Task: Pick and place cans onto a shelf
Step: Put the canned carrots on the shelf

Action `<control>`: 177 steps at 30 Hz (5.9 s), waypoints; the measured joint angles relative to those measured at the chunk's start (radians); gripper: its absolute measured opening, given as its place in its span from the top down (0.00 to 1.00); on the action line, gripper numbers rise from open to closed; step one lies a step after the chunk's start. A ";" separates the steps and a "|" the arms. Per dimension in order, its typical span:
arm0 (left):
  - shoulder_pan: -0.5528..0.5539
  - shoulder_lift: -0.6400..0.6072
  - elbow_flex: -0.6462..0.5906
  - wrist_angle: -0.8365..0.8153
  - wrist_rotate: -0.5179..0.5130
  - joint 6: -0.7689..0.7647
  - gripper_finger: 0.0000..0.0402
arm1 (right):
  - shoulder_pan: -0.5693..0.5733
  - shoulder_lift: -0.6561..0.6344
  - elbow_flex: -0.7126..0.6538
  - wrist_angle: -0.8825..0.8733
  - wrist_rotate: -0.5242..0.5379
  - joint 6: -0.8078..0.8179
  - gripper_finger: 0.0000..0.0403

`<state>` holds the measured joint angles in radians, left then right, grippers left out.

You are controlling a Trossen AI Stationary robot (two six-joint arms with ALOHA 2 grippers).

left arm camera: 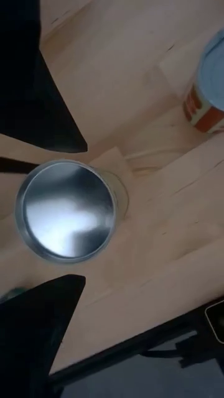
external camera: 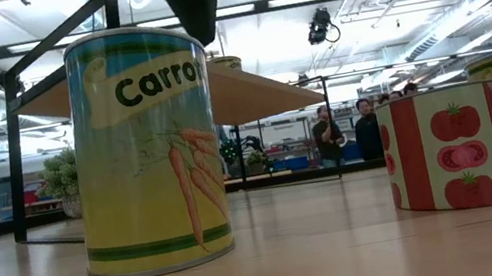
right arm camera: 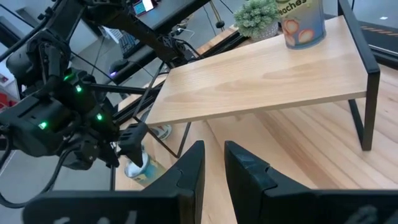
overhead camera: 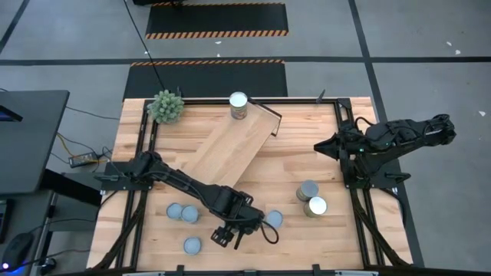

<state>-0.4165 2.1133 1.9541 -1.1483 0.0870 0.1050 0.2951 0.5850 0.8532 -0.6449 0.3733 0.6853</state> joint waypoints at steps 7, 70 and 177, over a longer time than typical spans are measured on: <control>0.023 0.001 0.000 -0.006 -0.010 -0.062 0.15 | 0.000 0.015 0.000 0.000 0.000 0.000 0.83; 0.089 0.108 0.293 -0.146 -0.074 0.020 0.23 | -0.001 0.024 0.000 0.023 0.032 -0.043 0.83; 0.808 -0.309 0.034 -0.307 -0.196 0.406 0.23 | -0.004 0.024 -0.001 0.076 0.213 -0.050 0.83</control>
<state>0.3920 1.8042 1.9884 -1.4556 -0.1092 0.5105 0.2910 0.6086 0.8524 -0.5684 0.5865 0.6357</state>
